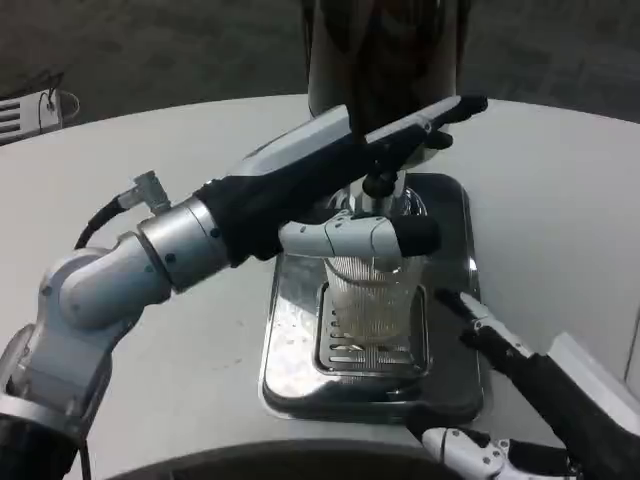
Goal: Grasp the cup under the faucet to collect the drink, then remove the cup.
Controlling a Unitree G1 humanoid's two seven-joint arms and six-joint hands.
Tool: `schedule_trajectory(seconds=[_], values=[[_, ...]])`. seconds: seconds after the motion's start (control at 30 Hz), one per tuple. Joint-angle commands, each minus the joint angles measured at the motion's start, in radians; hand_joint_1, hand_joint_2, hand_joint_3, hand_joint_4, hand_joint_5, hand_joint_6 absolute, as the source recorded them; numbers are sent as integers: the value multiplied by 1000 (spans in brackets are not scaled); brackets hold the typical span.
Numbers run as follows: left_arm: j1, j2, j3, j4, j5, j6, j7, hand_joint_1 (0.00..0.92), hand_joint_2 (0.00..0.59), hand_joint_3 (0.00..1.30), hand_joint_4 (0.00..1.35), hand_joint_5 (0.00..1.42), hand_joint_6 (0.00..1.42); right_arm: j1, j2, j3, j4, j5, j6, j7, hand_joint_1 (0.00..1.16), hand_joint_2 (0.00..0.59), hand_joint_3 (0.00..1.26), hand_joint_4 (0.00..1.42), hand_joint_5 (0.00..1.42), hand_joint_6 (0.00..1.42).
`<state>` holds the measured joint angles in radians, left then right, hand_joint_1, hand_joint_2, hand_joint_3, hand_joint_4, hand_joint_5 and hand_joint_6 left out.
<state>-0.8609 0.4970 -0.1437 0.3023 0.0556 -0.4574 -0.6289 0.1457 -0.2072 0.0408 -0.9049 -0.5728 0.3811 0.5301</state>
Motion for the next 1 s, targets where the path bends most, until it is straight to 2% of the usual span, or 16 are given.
schedule_trajectory(seconds=[0.03,0.13,0.5,0.87,1.0], values=[[23,11,-40,30,57,19,-25,0,0,39,0,67,125,-13,15,8,51,20,20,-61,647,290,0,0,51,64],[22,13,-42,29,58,19,-24,0,0,36,0,65,125,-24,25,12,99,27,8,-113,688,264,0,0,41,63],[22,25,-46,16,75,12,-17,0,0,29,0,62,116,-84,48,19,242,59,-19,-266,718,244,0,0,5,19],[14,33,-57,15,88,4,-23,0,0,29,0,55,110,-121,42,20,291,98,-15,-328,719,244,0,0,4,17],[11,42,-64,11,96,0,-26,0,0,29,0,52,110,-144,52,20,320,115,-10,-346,719,244,0,0,4,13]])
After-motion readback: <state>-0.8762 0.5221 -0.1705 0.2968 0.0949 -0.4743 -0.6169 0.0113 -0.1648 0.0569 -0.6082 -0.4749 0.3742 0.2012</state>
